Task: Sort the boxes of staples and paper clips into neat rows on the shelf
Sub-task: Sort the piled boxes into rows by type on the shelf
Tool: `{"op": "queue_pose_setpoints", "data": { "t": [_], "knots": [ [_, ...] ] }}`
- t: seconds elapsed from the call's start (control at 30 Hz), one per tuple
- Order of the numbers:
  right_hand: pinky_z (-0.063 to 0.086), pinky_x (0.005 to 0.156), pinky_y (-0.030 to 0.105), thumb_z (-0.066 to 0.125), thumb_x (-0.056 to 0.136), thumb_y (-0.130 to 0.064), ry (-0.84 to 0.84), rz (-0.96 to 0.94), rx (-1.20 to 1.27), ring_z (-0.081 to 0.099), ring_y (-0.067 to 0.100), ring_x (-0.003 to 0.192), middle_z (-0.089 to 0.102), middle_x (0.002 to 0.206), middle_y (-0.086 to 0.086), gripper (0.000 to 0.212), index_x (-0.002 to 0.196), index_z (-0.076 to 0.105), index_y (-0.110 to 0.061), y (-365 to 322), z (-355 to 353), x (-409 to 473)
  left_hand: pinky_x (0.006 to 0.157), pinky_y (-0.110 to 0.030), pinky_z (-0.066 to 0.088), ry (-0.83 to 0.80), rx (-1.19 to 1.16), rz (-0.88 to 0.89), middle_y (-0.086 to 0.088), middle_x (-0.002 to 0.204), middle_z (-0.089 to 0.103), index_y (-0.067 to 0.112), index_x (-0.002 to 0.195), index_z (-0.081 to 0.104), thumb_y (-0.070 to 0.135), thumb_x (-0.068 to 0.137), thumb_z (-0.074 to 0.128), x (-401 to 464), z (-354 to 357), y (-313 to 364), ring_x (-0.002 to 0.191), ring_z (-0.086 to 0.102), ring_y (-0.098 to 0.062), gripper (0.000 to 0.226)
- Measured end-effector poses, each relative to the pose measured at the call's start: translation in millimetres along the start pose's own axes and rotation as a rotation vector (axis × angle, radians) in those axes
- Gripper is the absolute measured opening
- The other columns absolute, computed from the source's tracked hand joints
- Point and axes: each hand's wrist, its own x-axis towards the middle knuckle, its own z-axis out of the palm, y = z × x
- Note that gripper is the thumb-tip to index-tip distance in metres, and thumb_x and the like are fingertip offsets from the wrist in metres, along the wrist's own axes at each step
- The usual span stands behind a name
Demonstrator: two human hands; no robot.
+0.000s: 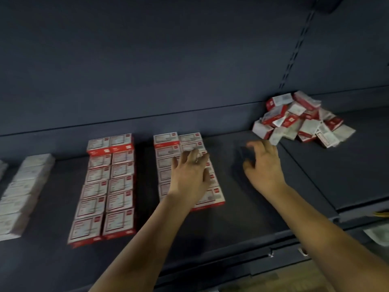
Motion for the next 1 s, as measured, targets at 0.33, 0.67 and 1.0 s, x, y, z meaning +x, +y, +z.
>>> {"op": "queue_pose_setpoints", "data": {
  "t": [0.33, 0.67, 1.0],
  "knots": [
    [0.044, 0.087, 0.029, 0.066, 0.085, -0.025, 0.225, 0.407, 0.551, 0.053, 0.018, 0.104, 0.053, 0.119, 0.006, 0.05, 0.121, 0.038, -0.005, 54.7, -20.1, 80.5, 0.114, -0.043, 0.013, -0.039, -0.011, 0.005, 0.001, 0.146, 0.03, 0.024, 0.141, 0.035, 0.029, 0.098, 0.035, 35.0, 20.0, 43.6, 0.136, 0.02, -0.021, 0.043],
    [0.044, 0.075, 0.028, 0.059, 0.09, -0.026, 0.256, 0.647, 0.823, 0.056, 0.016, 0.087, 0.058, 0.092, 0.0, 0.024, 0.104, 0.059, -0.006, 60.3, -19.4, 101.5, 0.114, -0.043, 0.013, 0.0, 0.025, -0.023, 0.002, 0.145, 0.032, 0.024, 0.138, 0.04, 0.03, 0.098, 0.036, 40.4, 22.6, 40.1, 0.135, 0.022, -0.02, 0.041],
    [0.045, 0.055, 0.013, 0.06, 0.09, -0.018, 0.175, 0.632, 1.16, 0.056, 0.003, 0.067, 0.064, 0.078, -0.007, 0.007, 0.086, 0.065, -0.015, 50.5, -31.4, 32.6, 0.091, -0.038, 0.047, 0.302, -0.353, 0.101, -0.007, 0.112, 0.063, 0.012, 0.115, 0.064, 0.025, 0.09, 0.048, 19.3, 27.0, 51.7, 0.104, 0.058, -0.024, 0.033]
  ]
}}
